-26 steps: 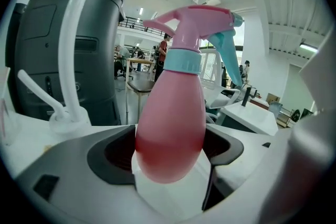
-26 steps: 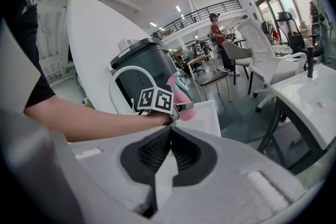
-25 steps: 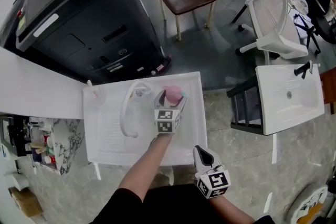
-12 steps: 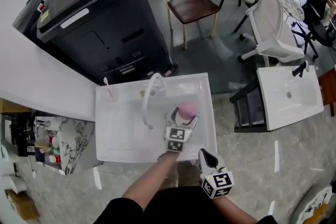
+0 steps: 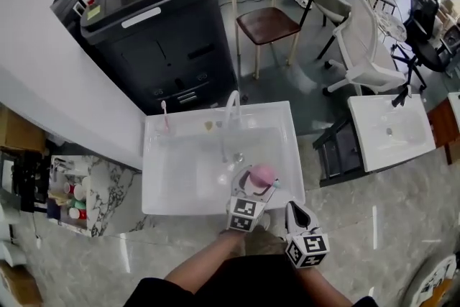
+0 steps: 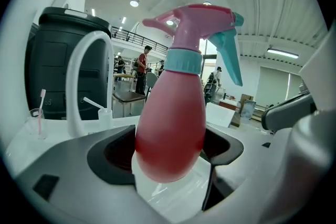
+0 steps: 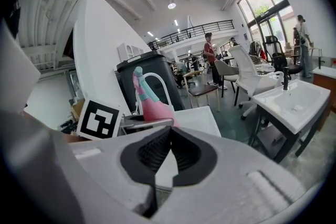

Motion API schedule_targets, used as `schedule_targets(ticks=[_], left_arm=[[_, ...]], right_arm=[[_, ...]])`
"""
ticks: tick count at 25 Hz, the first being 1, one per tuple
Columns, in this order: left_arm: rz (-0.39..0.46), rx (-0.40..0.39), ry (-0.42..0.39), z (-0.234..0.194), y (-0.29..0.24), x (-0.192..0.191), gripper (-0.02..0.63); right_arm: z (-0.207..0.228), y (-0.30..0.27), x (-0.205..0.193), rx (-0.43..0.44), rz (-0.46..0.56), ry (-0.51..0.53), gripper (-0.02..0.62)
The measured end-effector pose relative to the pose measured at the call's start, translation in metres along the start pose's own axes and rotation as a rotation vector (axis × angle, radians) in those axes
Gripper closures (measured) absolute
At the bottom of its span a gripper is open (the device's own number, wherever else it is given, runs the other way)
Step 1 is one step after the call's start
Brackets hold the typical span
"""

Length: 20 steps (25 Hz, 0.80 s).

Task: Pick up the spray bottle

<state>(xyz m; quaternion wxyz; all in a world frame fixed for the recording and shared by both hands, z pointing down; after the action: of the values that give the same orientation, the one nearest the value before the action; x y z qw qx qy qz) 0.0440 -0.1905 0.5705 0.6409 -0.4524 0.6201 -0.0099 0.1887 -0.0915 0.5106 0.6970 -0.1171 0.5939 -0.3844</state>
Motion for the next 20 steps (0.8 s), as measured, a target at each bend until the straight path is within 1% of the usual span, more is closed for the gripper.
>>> schedule_targets(ticks=[4, 6, 9, 12, 17, 20], left_arm=[[-0.003, -0.006, 0.031, 0.004, 0.06, -0.023, 0.215], [0.005, 0.008, 0.037, 0.002, 0.093, -0.038, 0.215], [0.04, 0.061, 0.047, -0.006, 0.143, -0.062, 0.215], [0.047, 0.098, 0.07, -0.01, 0.197, -0.08, 0.215], [0.03, 0.164, 0.095, -0.024, 0.271, -0.109, 0.215], [0.044, 0.212, 0.103, -0.032, 0.31, -0.119, 0.215]], right_arm=[[-0.037, 0.021, -0.018, -0.01, 0.01, 0.016, 0.595], [-0.058, 0.031, -0.027, -0.017, 0.02, 0.035, 0.595], [-0.081, 0.047, -0.034, -0.042, 0.053, 0.066, 0.595], [-0.101, 0.061, -0.038, -0.055, 0.086, 0.104, 0.595], [-0.137, 0.071, -0.047, -0.041, 0.122, 0.142, 0.595], [-0.159, 0.073, -0.053, -0.029, 0.119, 0.178, 0.597]])
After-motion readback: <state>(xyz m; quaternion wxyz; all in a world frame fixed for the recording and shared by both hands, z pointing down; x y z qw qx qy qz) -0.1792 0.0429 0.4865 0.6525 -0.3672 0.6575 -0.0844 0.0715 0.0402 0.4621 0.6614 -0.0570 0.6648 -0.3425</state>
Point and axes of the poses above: the fingertips, and each gripper's own axes: y backward along the fingers, z to its right, x out of its top, the point moved 8 cm from there along y, backward along the fingers, and after that the axes turned 13 degrees about -z, right-handed, at the moved point
